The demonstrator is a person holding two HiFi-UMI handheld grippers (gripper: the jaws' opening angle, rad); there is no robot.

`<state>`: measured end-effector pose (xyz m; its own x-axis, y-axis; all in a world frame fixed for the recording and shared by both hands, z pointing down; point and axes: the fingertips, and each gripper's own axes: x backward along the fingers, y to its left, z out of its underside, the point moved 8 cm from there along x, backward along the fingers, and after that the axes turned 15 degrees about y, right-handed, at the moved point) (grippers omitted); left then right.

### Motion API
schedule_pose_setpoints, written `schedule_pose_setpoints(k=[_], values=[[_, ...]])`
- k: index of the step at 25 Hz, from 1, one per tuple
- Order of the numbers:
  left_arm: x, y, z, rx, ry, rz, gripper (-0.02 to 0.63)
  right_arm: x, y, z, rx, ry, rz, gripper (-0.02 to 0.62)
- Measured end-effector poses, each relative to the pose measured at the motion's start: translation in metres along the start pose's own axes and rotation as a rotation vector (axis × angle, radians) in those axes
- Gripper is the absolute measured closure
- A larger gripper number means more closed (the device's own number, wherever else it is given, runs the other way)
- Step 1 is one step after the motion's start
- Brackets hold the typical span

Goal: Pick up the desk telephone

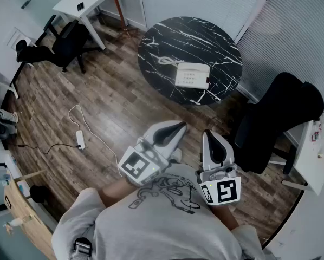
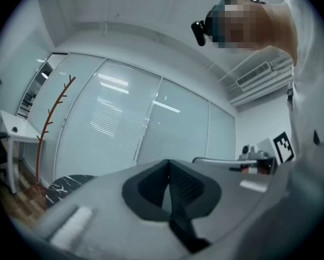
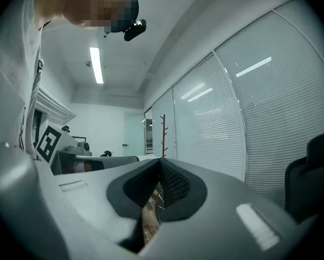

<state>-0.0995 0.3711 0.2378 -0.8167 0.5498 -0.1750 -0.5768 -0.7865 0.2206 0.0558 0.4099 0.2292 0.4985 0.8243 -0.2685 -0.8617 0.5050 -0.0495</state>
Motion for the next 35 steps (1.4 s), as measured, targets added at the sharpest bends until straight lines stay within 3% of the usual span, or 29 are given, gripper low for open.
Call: schedule_pose_setpoints(k=[35], values=[[-0.062, -0.029, 0.012, 0.015, 0.015, -0.046, 0.605, 0.019, -0.066, 0.015, -0.008, -0.006, -0.046, 0.591]])
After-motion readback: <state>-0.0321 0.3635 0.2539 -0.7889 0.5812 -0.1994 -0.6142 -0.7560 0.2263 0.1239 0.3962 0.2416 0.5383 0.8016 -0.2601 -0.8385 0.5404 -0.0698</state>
